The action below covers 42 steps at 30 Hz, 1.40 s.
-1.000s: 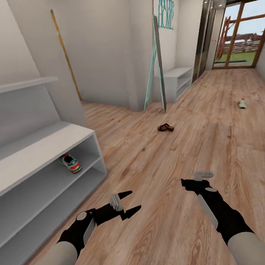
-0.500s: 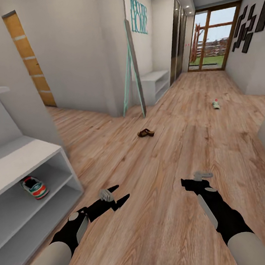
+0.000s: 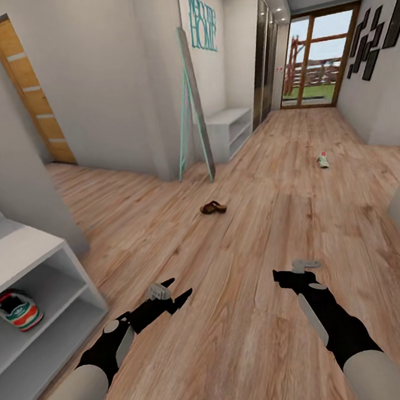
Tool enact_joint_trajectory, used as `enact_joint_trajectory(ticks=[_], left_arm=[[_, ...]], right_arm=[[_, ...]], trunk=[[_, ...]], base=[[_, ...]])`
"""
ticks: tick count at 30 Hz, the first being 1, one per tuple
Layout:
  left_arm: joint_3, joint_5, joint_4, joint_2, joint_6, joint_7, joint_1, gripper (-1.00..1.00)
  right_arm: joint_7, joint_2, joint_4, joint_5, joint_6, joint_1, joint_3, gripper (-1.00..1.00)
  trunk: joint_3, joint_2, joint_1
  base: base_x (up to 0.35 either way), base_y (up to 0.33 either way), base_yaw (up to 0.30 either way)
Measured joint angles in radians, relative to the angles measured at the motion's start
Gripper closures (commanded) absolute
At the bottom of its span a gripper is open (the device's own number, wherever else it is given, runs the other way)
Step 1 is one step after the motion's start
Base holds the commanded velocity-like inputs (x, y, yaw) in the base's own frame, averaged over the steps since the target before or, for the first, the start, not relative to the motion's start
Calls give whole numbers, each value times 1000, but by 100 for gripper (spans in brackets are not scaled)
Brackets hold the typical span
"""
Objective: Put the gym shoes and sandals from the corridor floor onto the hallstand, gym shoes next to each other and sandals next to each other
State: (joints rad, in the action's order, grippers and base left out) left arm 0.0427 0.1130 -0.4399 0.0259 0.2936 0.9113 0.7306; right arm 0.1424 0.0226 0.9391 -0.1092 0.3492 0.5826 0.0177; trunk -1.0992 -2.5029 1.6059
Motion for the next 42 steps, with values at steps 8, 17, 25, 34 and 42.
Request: enact_joint_trajectory(ticks=[8, 17, 25, 34, 42], left_arm=[[2, 0, 1, -1, -3, -8, 0, -100], [3, 1, 1, -1, -3, -8, 0, -100], [3, 3, 1, -1, -3, -8, 0, -100], [2, 3, 1, -1, -3, -8, 0, -100], [1, 4, 2, -1, -3, -8, 0, -100]], right_arm=[[0, 0, 0, -1, 0, 0, -1, -100], [0, 0, -1, -1, 0, 0, -1, -100], [0, 0, -2, 0, 0, 0, -1, -100], [0, 0, -1, 0, 0, 0, -1, -100], [0, 0, -1, 0, 0, 0, -1, -100]], trunk=[[0, 0, 0], [0, 0, 0], [0, 0, 0], [0, 0, 0], [0, 0, 0]], base=[[310, -163, -169], [339, -67, -179], [344, -2, -10], [345, -51, -1], [338, -148, 0]])
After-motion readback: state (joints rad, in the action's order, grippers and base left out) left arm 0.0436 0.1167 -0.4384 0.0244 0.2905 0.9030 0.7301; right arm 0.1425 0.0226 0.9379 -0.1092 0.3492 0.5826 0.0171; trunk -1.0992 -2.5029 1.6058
